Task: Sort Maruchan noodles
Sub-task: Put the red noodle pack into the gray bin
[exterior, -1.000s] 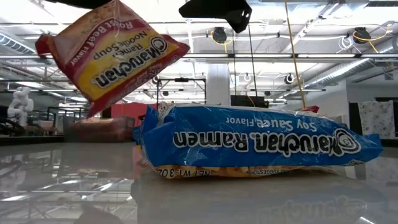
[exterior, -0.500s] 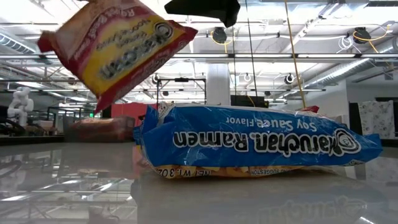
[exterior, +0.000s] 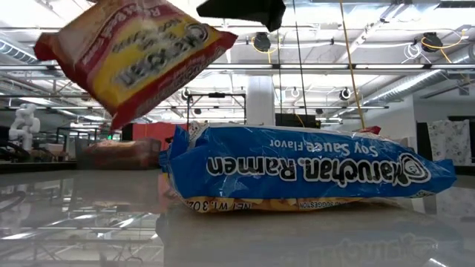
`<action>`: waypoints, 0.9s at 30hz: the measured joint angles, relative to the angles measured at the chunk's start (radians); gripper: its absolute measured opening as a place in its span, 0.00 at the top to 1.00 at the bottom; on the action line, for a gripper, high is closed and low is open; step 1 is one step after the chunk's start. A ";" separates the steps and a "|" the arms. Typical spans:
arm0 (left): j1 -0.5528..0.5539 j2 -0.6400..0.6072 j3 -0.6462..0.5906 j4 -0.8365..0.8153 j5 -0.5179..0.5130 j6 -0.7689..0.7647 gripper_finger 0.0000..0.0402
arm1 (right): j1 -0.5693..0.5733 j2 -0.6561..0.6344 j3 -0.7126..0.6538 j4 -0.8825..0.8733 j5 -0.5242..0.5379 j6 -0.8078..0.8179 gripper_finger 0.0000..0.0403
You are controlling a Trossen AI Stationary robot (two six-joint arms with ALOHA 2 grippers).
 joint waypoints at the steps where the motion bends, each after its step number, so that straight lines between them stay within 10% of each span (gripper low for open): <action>1: 0.000 0.000 0.000 -0.001 0.000 -0.001 0.99 | -0.001 0.000 0.000 -0.005 0.018 -0.001 0.34; 27: 0.000 0.000 0.000 0.028 0.041 -0.005 0.99 | -0.084 0.168 0.000 0.198 -0.248 0.107 0.29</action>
